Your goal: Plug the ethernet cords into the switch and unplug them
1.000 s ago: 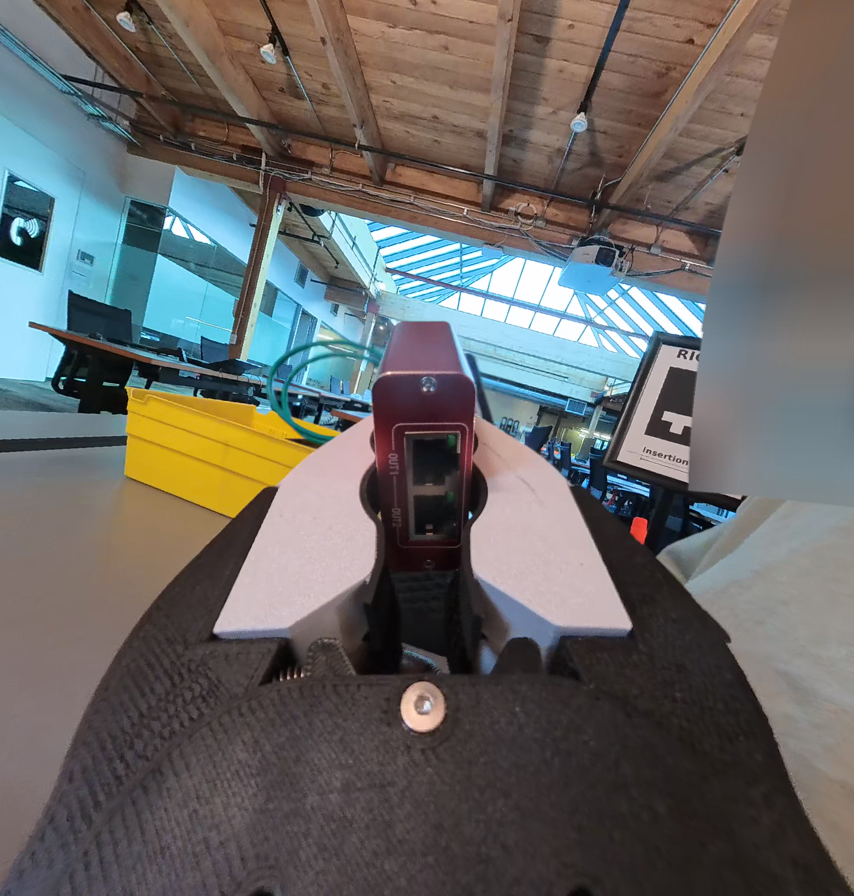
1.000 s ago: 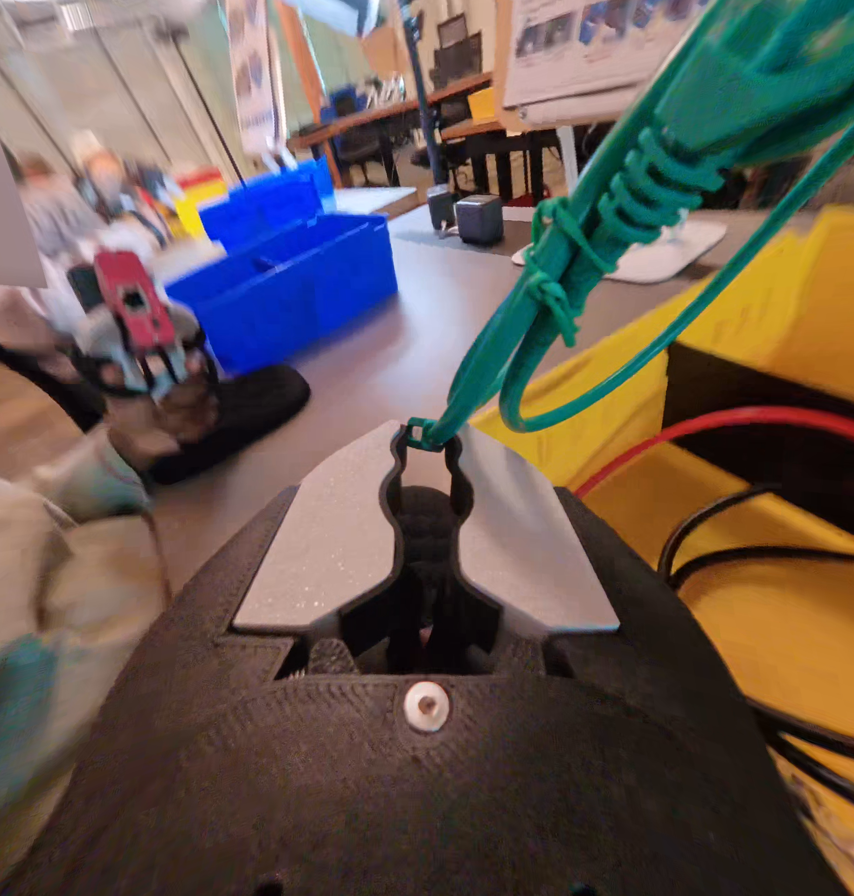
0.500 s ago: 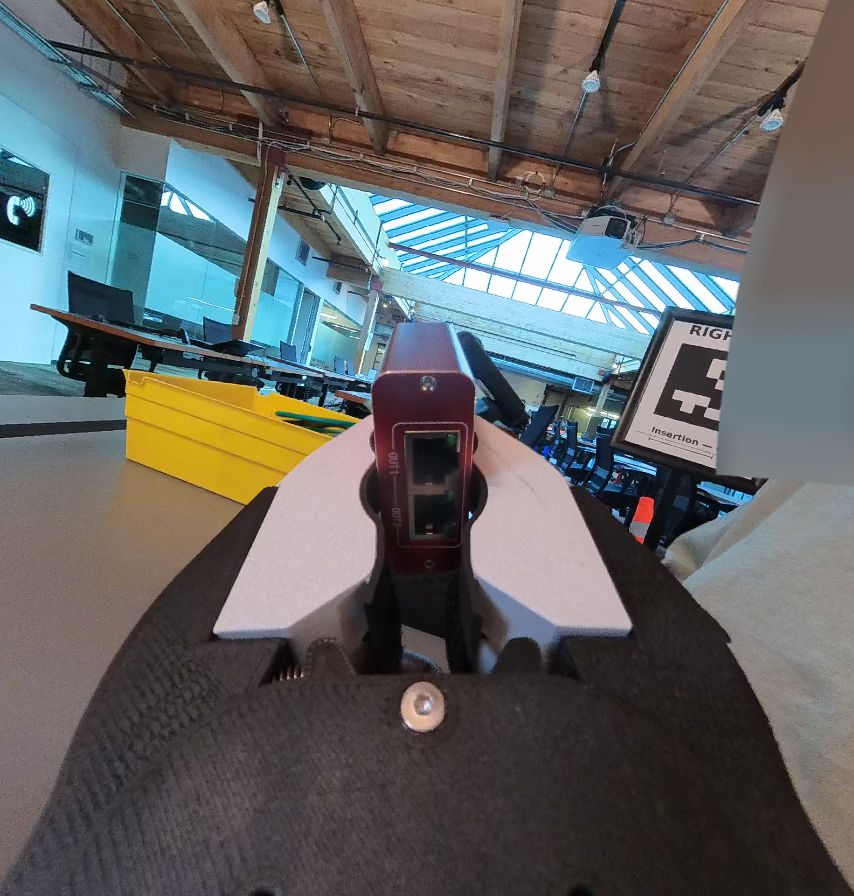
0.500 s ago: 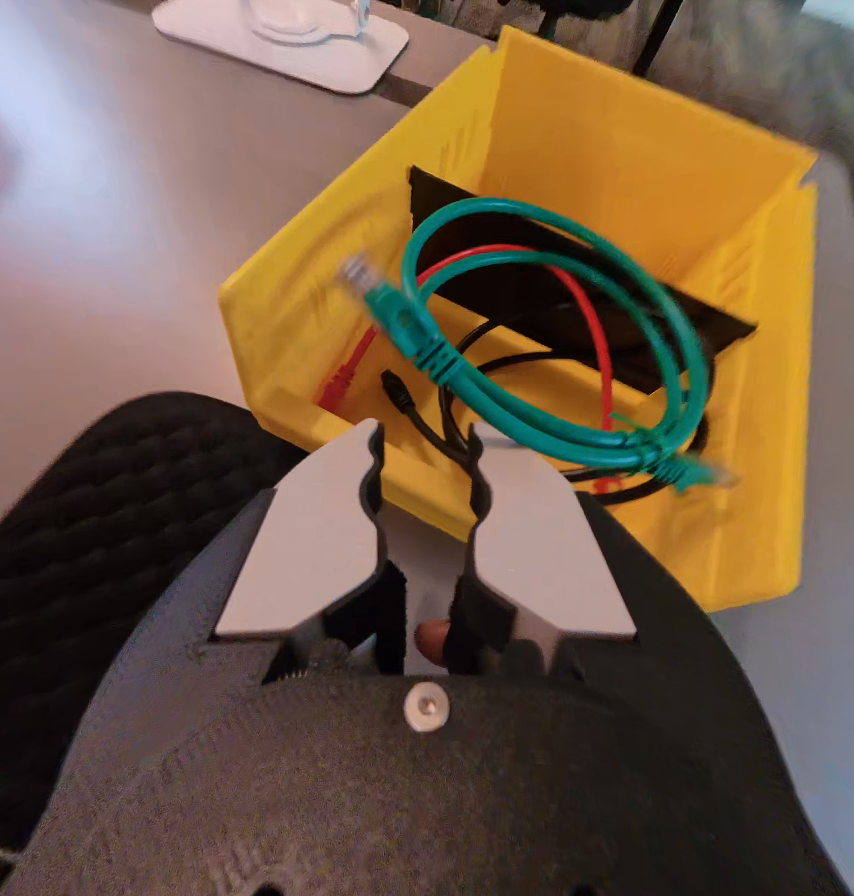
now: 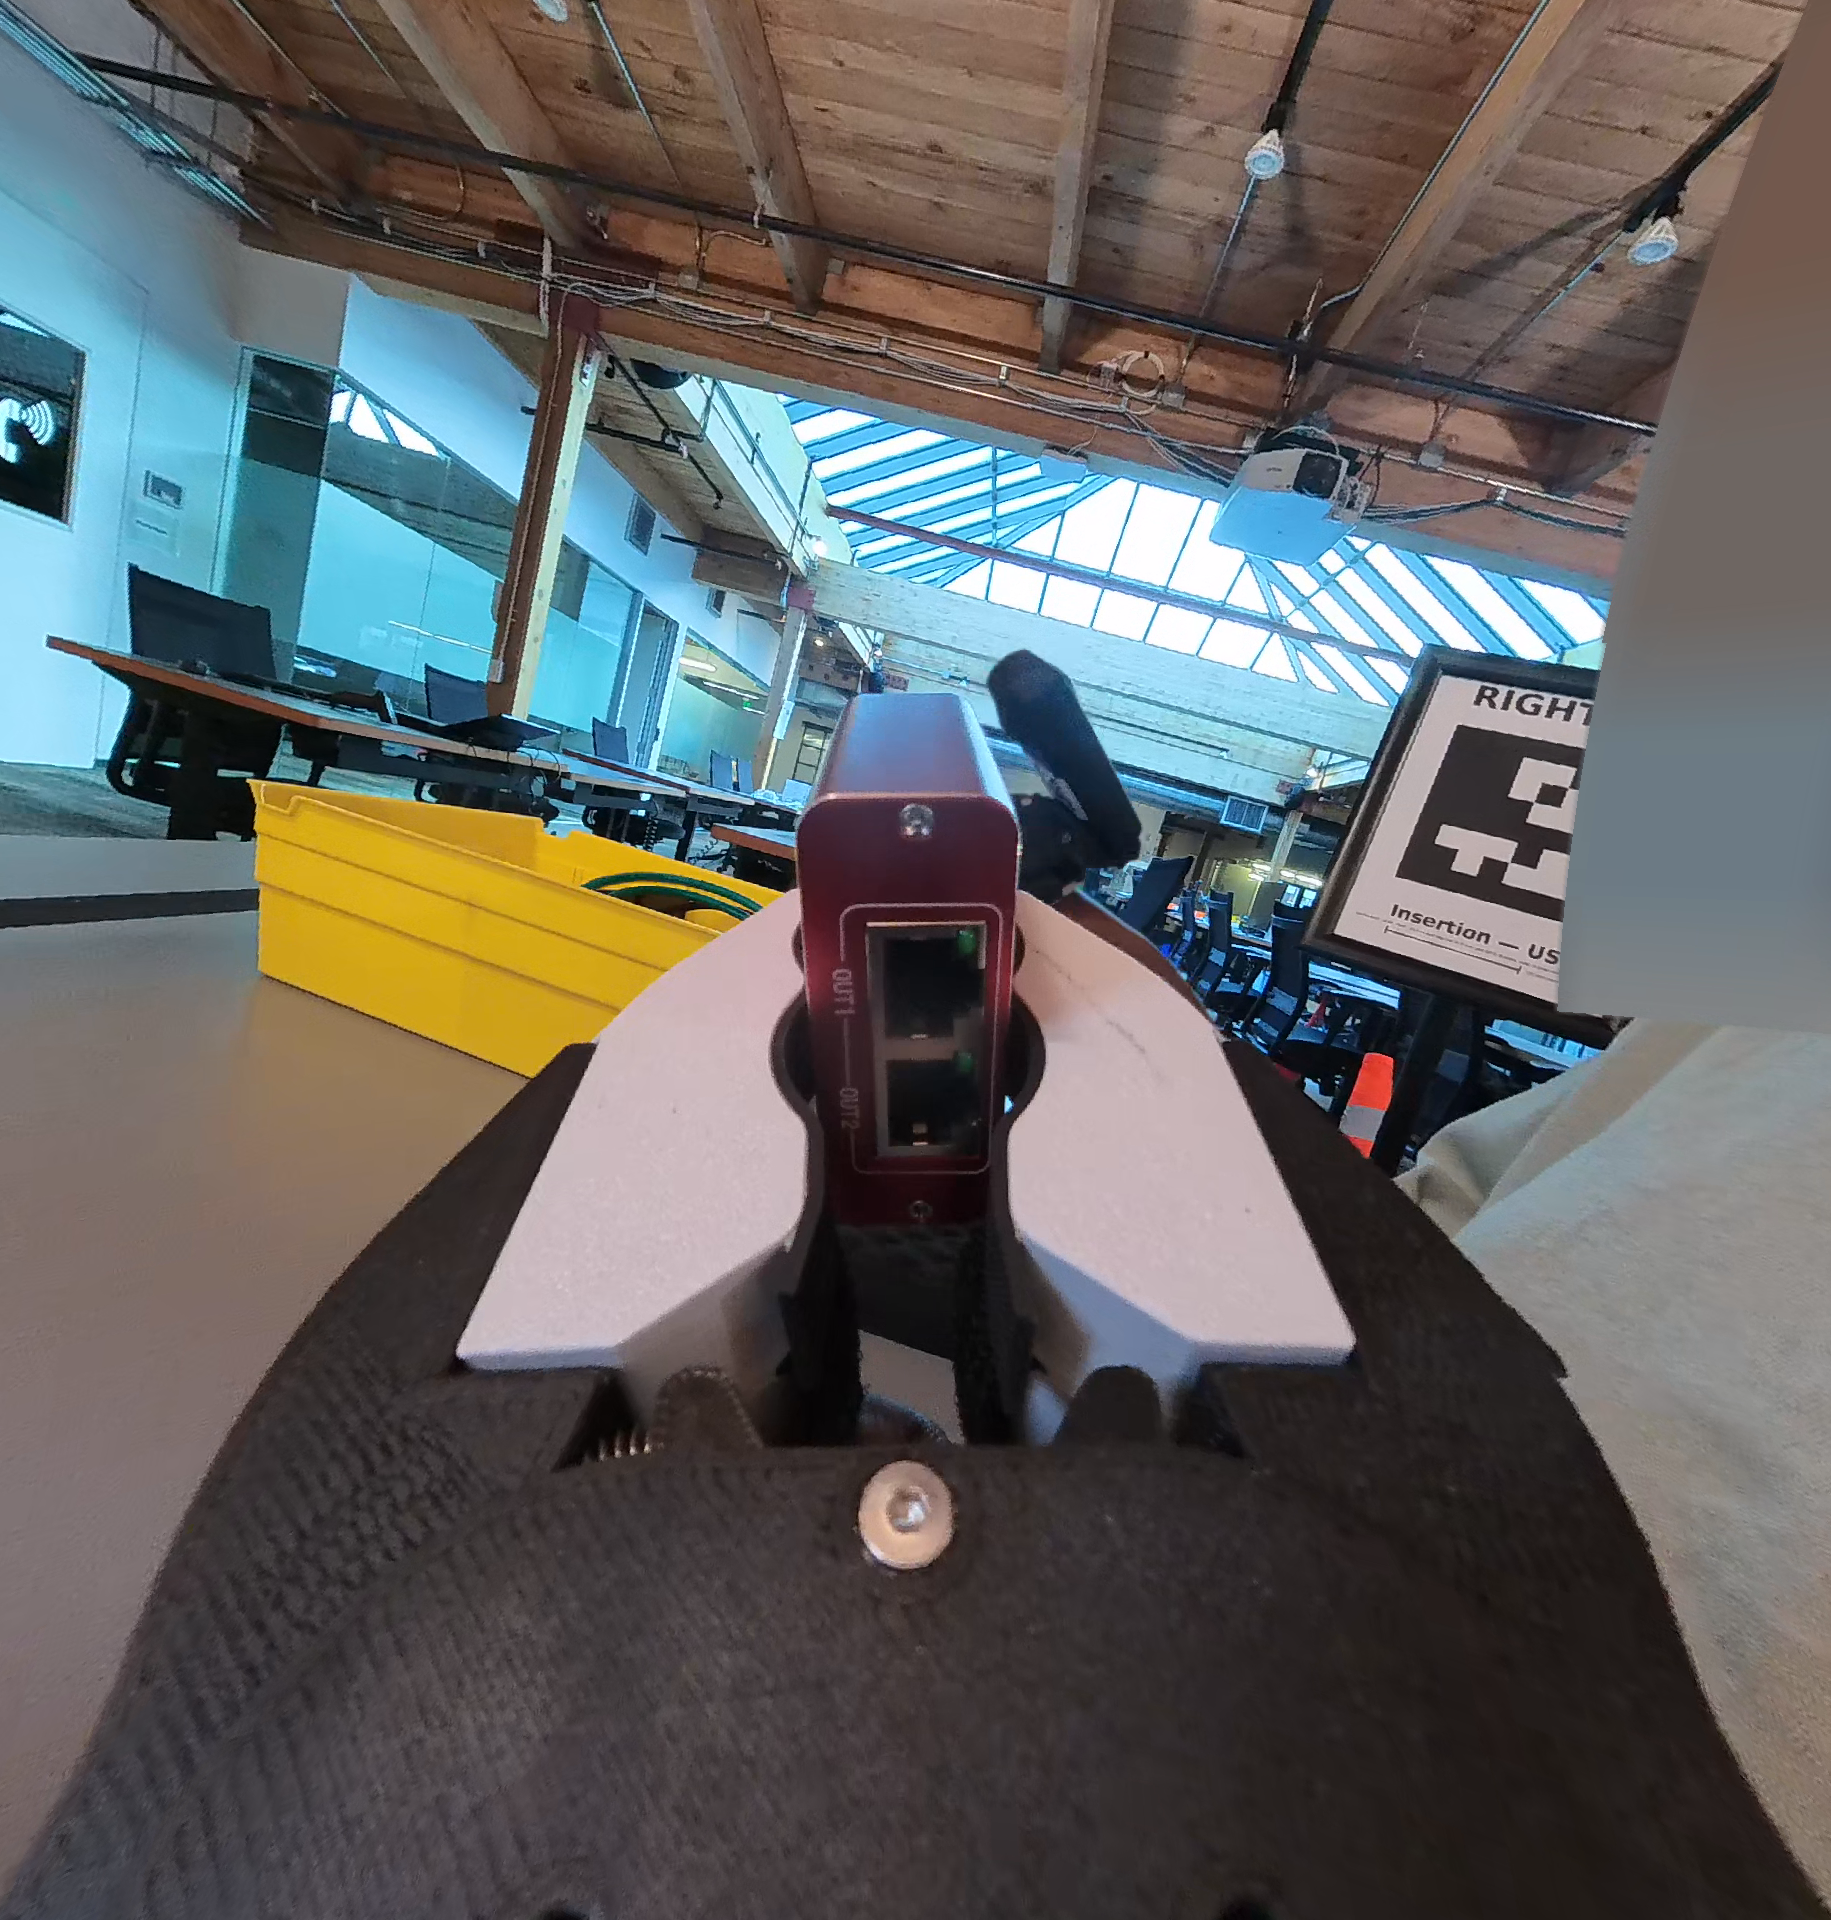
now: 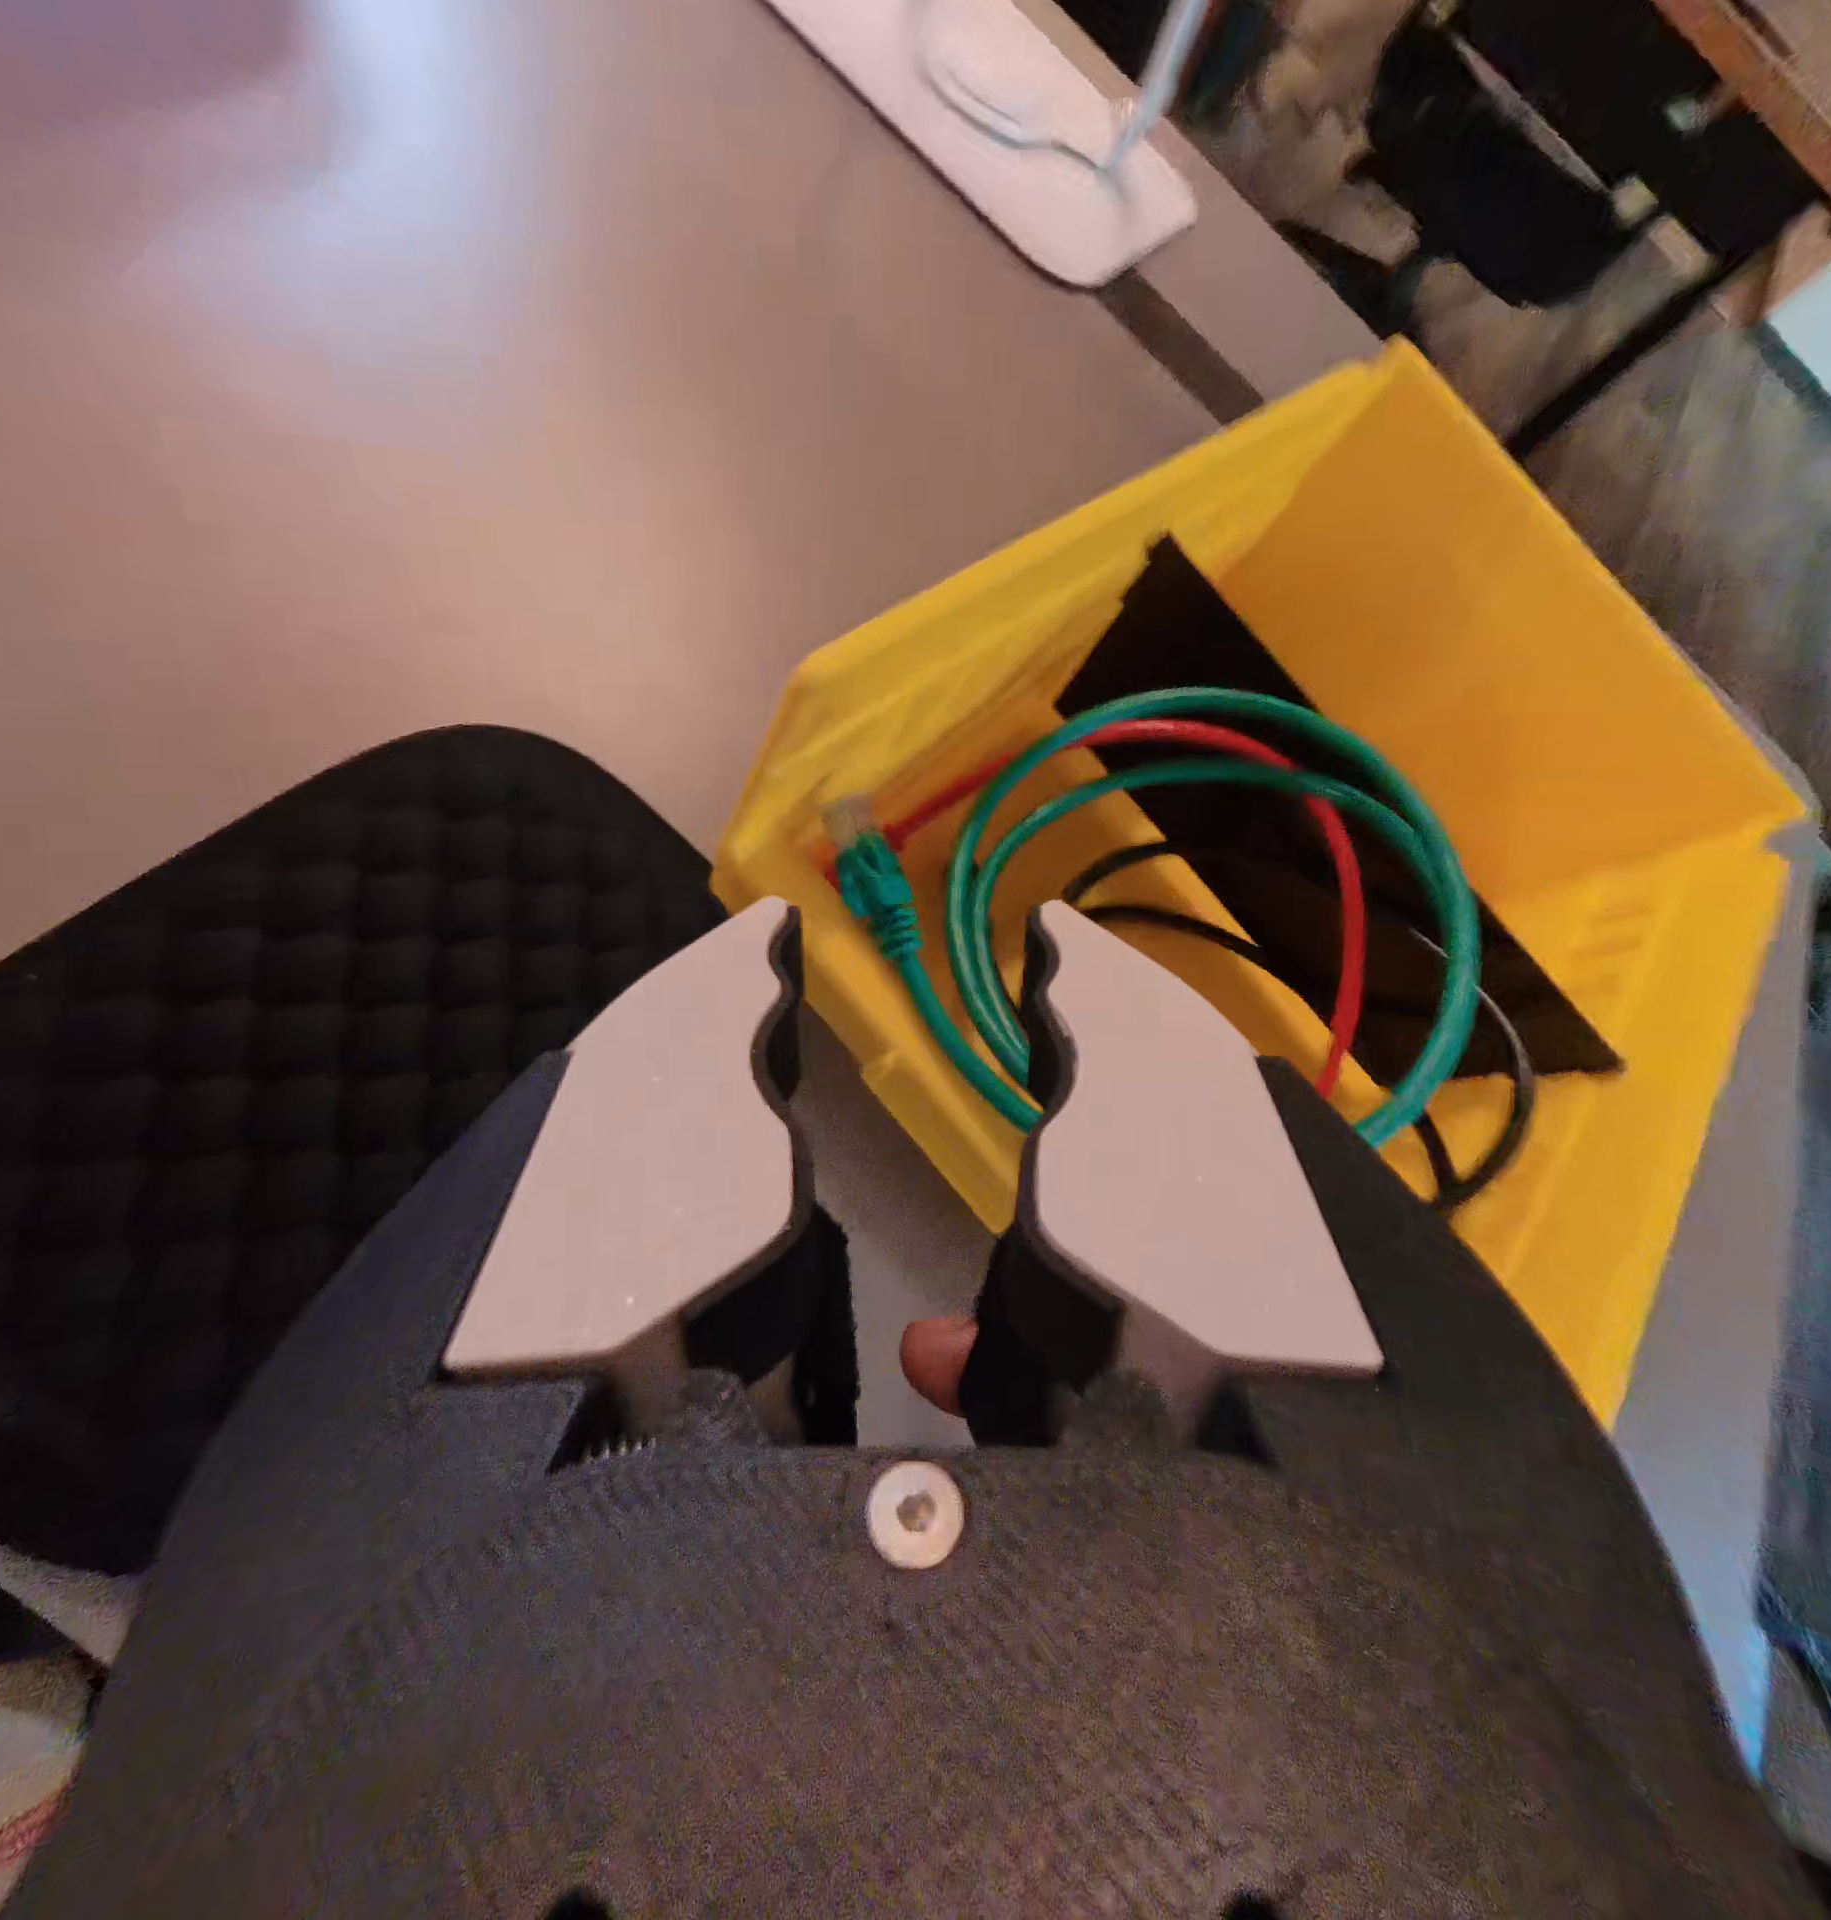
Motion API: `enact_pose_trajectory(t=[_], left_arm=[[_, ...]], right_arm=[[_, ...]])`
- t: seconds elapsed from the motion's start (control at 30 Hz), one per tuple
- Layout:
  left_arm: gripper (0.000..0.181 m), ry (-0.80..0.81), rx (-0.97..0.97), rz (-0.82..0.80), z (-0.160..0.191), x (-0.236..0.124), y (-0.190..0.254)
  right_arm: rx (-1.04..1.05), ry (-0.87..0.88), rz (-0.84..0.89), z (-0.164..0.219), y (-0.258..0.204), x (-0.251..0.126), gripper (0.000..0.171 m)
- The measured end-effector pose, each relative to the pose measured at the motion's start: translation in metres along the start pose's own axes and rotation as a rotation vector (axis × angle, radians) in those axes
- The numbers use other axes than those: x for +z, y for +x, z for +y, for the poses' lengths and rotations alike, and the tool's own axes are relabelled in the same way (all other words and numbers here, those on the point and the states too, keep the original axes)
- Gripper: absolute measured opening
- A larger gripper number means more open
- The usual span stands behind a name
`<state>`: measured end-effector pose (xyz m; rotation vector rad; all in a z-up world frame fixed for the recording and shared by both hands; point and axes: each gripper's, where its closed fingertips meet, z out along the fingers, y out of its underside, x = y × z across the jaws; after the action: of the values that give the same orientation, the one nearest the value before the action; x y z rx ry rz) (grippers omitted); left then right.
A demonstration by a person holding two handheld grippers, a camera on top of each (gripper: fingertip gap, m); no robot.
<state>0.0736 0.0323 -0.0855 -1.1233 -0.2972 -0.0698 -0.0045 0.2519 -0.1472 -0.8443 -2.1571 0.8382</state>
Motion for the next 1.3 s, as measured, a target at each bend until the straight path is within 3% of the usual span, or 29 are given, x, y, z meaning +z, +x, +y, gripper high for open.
enact_pose_trajectory(t=[0.03,0.13,0.33,0.4,0.47,0.53,0.63,0.7,0.83,0.87,0.9,0.93,1.03,1.13,1.3], left_arm=[[0.028,-0.001,0.001,-0.001,0.0,0.0,0.0],[0.028,-0.003,0.004,-0.003,0.001,0.001,0.0],[0.029,-0.018,-0.001,-0.01,0.003,0.002,-0.002],[0.029,-0.023,-0.002,-0.013,0.004,0.001,-0.002],[0.029,-0.026,-0.003,-0.012,0.004,0.001,-0.002],[0.028,-0.035,-0.003,-0.008,0.006,0.002,-0.001],[0.028,-0.058,0.014,0.006,0.01,0.004,0.002],[0.028,-0.078,0.033,0.022,0.014,0.006,0.006],[0.028,-0.133,0.056,0.067,0.023,0.008,0.015],[0.028,-0.147,0.061,0.073,0.025,0.009,0.016],[0.028,-0.161,0.069,0.082,0.028,0.01,0.018],[0.028,-0.158,0.071,0.099,0.028,0.01,0.022],[0.034,-0.172,0.068,0.056,0.031,0.012,0.014],[0.048,-0.135,0.007,-0.017,0.025,0.012,0.0],[0.045,-0.023,-0.149,-0.011,0.007,0.005,-0.009]], right_arm=[[-0.017,0.013,-0.02,0.001,-0.003,0.004,0.04],[0.032,0.015,0.003,0.007,0.005,0.019,0.024],[0.15,-0.124,0.041,0.036,0.021,0.047,0.021],[0.16,-0.109,0.12,0.033,0.028,0.044,0.028],[0.167,0.056,0.123,0.004,0.017,0.034,0.039],[0.209,0.354,-0.055,-0.05,-0.02,0.015,0.039],[0.264,0.725,-0.535,-0.118,-0.096,-0.033,0.046],[0.249,0.741,-0.718,-0.132,-0.129,-0.043,0.049],[0.176,0.713,-0.92,-0.145,-0.182,-0.038,0.051],[0.183,0.718,-0.964,-0.148,-0.19,-0.038,0.048],[0.193,0.734,-0.99,-0.151,-0.194,-0.038,0.035],[0.194,0.753,-0.991,-0.152,-0.194,-0.037,0.025],[0.136,0.763,-0.926,-0.152,-0.187,-0.037,0.025],[0.115,0.818,-0.744,-0.159,-0.151,-0.043,0.025],[0.171,0.781,-0.081,-0.155,-0.011,-0.03,0.025]])
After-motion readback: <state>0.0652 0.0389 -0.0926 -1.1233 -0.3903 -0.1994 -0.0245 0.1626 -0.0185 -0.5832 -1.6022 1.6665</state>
